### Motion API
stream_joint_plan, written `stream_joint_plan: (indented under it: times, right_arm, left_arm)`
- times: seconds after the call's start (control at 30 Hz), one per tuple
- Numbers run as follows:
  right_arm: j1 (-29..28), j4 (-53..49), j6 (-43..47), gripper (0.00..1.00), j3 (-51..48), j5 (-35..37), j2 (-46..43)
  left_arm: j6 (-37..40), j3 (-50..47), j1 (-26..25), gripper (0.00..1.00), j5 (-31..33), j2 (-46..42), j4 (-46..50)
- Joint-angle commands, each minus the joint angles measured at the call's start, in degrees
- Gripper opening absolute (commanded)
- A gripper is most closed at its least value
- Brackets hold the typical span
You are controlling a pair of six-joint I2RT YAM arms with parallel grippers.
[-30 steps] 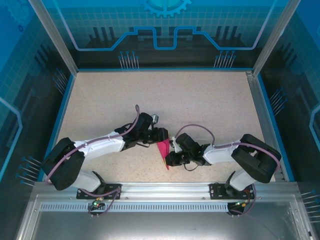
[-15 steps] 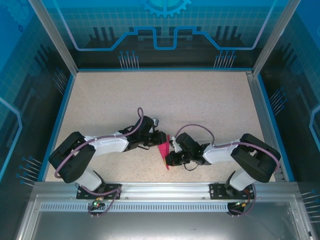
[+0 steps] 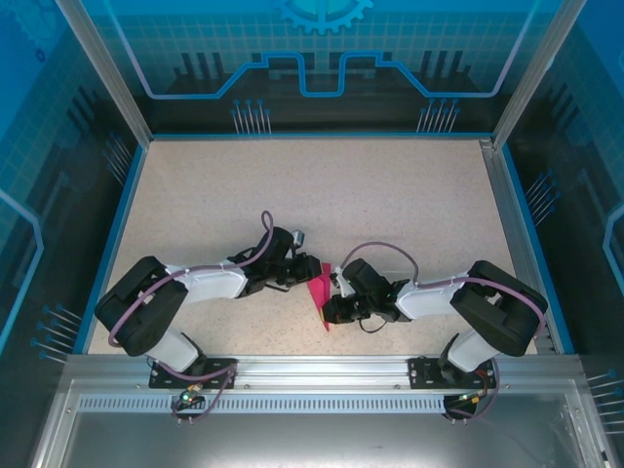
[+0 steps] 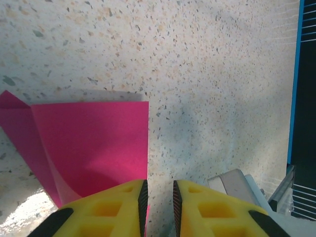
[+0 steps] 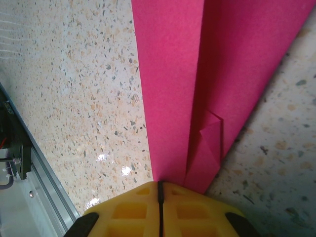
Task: Fold a paper plane with a square sheet of paper (pick it up from the middle)
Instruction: Perform the fifth fold on the wing at the bottom-center of the table.
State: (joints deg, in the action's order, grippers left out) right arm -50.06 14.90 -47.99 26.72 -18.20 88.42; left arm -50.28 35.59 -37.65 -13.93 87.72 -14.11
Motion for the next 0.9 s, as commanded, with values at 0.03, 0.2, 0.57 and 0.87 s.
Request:
stream_joint_plan:
  times: [0.03, 0.2, 0.57, 0.87]
  right_arm:
    - [0.25, -9.21, 0.11, 0.07, -2.29, 3.96, 1.58]
    - [0.3, -9.53, 0.07, 0.07, -2.38, 4.05, 0.66]
    - [0.23, -10.41, 0.38, 0.07, -2.21, 3.92, 0.27]
    - [-0.03, -14.27, 1.16, 0.05, -2.54, 4.93, 0.25]
  left_arm:
    - [-0.48, -2.37, 0.3, 0.25, -1.12, -4.5, 0.88]
    - [-0.34, -3.67, 0.36, 0.23, -1.58, -5.28, 2.59]
    - [-0.39, 0.69, 0.23, 0.21, -4.01, 5.16, -4.28]
    - [2.43, 1.76, 1.6, 0.21, -0.46, 8.29, -3.15]
